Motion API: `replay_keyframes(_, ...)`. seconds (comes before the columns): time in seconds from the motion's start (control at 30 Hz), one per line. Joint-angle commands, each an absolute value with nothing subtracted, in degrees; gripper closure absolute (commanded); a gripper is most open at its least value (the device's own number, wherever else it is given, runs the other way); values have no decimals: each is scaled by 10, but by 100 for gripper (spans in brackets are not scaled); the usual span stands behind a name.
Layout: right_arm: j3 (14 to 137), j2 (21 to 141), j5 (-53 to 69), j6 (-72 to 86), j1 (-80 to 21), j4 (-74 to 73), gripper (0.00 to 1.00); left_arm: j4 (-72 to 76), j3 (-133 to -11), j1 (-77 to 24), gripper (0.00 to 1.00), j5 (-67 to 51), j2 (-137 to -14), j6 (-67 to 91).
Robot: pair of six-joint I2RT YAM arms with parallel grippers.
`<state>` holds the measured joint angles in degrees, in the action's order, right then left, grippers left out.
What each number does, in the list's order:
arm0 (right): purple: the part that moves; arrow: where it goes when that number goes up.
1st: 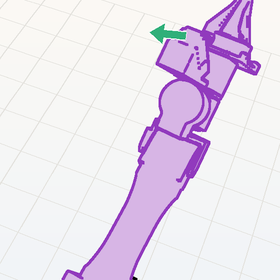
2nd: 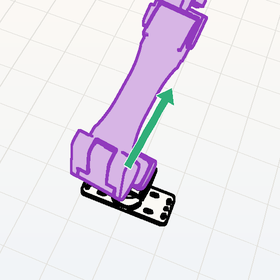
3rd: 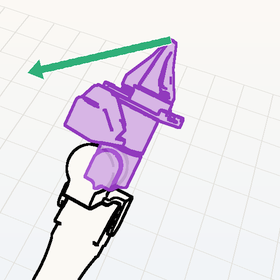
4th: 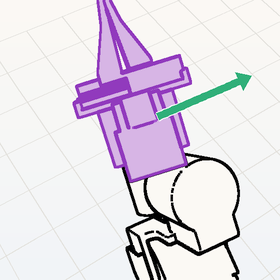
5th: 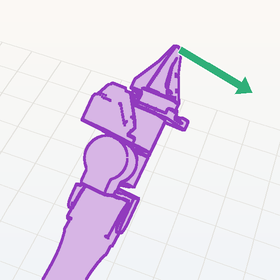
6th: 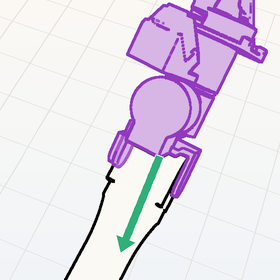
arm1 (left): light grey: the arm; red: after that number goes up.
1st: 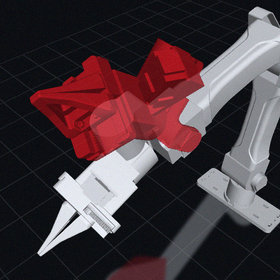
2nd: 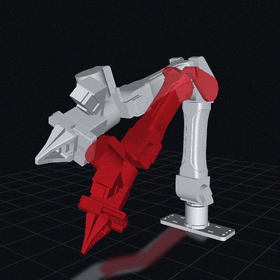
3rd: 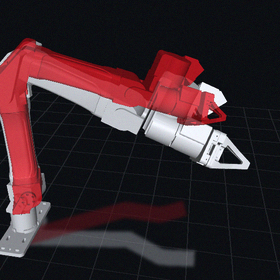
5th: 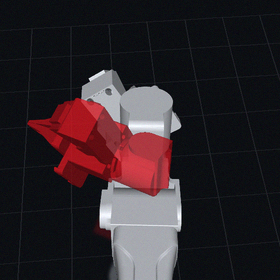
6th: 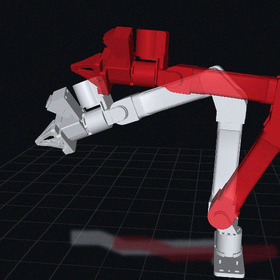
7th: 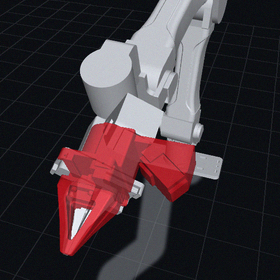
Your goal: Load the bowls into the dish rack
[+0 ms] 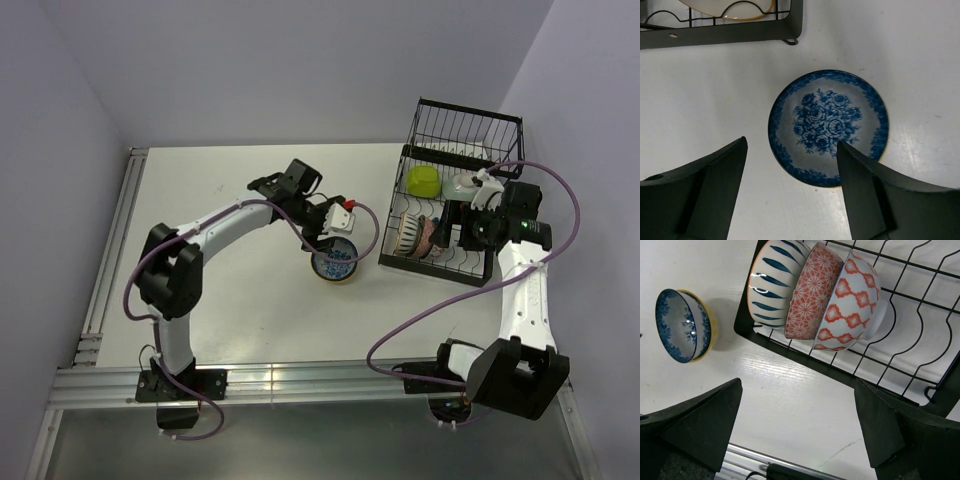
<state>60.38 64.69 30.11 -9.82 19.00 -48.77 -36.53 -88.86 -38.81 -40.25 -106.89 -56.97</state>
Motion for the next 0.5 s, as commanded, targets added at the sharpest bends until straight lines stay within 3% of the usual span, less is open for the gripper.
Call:
replay_keyframes(0.0,632,627,312,-90,192,-501,0,-384,-938,-387,23,-404,-1108,-631)
replay_keyframes(0.33,619,622,294,-84,192,-492,0,-366,-975,-385,33,-397,-1177,-629)
replay_keyframes(0.47,609,624,293,-83,192,-486,0,-356,-965,-386,45,-396,-1182,-630)
